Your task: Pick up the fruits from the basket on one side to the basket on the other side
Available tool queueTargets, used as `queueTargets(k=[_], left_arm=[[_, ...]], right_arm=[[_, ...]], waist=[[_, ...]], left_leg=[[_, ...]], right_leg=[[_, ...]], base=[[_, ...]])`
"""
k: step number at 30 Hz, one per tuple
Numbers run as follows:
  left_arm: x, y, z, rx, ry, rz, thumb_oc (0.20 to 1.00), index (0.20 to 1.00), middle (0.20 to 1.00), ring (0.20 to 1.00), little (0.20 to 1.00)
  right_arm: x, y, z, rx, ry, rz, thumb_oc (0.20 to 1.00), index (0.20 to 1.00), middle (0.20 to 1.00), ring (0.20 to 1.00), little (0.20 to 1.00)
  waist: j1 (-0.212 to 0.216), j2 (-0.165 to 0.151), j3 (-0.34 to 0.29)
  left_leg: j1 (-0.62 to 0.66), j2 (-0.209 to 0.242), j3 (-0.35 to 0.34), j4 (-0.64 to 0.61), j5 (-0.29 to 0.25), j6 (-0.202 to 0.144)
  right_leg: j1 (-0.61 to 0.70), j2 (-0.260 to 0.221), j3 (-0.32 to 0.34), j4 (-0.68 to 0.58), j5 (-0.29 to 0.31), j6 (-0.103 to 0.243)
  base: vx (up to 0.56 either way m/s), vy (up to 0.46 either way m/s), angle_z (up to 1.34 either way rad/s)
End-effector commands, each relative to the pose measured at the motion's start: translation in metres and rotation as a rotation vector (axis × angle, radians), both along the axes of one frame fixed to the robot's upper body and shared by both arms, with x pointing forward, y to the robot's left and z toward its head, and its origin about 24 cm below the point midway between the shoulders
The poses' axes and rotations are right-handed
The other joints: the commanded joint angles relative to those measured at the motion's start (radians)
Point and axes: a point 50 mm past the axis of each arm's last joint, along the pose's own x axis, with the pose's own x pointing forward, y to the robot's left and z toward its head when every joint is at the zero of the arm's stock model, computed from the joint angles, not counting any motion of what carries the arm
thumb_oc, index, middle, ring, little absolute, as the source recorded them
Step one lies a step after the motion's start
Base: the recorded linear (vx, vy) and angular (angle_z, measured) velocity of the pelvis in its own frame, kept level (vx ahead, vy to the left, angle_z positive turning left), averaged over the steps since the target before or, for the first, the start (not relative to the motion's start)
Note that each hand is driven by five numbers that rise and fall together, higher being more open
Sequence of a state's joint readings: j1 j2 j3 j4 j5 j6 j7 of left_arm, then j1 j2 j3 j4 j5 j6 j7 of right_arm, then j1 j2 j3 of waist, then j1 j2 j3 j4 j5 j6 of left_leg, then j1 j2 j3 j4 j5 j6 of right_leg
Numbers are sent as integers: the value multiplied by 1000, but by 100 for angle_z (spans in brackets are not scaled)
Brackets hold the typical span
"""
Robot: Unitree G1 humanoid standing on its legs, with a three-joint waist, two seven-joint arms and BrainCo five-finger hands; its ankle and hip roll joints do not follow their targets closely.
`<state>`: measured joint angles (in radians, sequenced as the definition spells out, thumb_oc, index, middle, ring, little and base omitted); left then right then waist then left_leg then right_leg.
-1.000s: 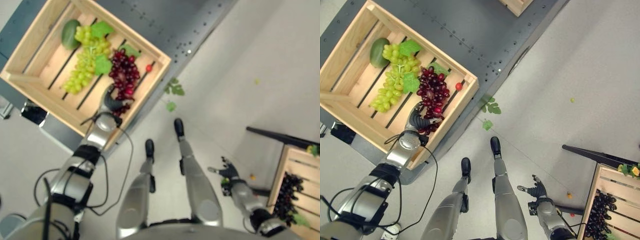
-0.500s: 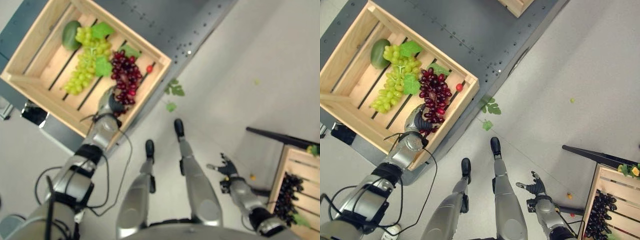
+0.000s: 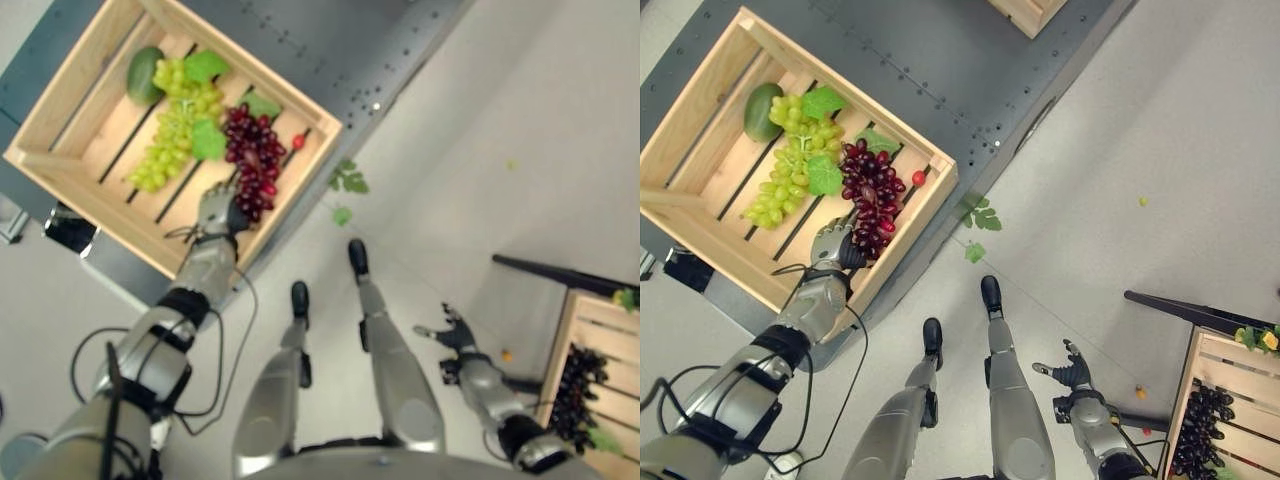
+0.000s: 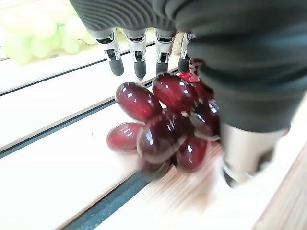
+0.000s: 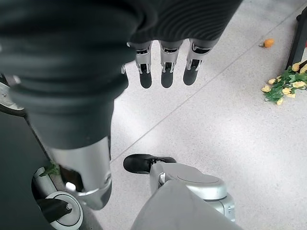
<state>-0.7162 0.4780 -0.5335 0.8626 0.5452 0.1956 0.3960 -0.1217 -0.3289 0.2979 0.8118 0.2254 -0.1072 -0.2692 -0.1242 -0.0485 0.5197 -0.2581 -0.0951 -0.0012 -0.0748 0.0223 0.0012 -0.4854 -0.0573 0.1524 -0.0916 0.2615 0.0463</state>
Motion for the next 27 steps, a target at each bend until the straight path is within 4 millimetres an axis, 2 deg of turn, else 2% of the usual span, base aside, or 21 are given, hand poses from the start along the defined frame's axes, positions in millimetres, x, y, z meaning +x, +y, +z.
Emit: queueTargets(k=[1, 7, 27], left_arm=[[-35, -49, -86, 50, 392, -148, 200, 200, 200, 200, 200], [-38, -48, -91, 103, 408, -150, 200, 200, 200, 200, 200], [-35, -47, -86, -29, 340, -88, 200, 200, 200, 200, 200]], right_arm=[[-3, -6, 0, -44, -7, 22, 1000, 1000, 1000, 1000, 1000], [-4, -6, -1, -49, -7, 11, 1000, 1000, 1000, 1000, 1000], [-9, -4, -5, -43, -2, -31, 1000, 1000, 1000, 1000, 1000]], waist=[[-42, -24, 0], [-43, -28, 0], [-38, -44, 0]], left_leg=[[-130, -6, -53, 52, -4, -14], [-137, -8, -48, 61, -8, -12], [-149, -9, -54, 68, -1, -12]], right_leg=[[-23, 46, -17, 25, -78, 73], [-29, 46, -13, 26, -75, 74], [-37, 45, -19, 25, -66, 76]], base=[[-12, 9, -3], [0, 0, 0], [0, 0, 0]])
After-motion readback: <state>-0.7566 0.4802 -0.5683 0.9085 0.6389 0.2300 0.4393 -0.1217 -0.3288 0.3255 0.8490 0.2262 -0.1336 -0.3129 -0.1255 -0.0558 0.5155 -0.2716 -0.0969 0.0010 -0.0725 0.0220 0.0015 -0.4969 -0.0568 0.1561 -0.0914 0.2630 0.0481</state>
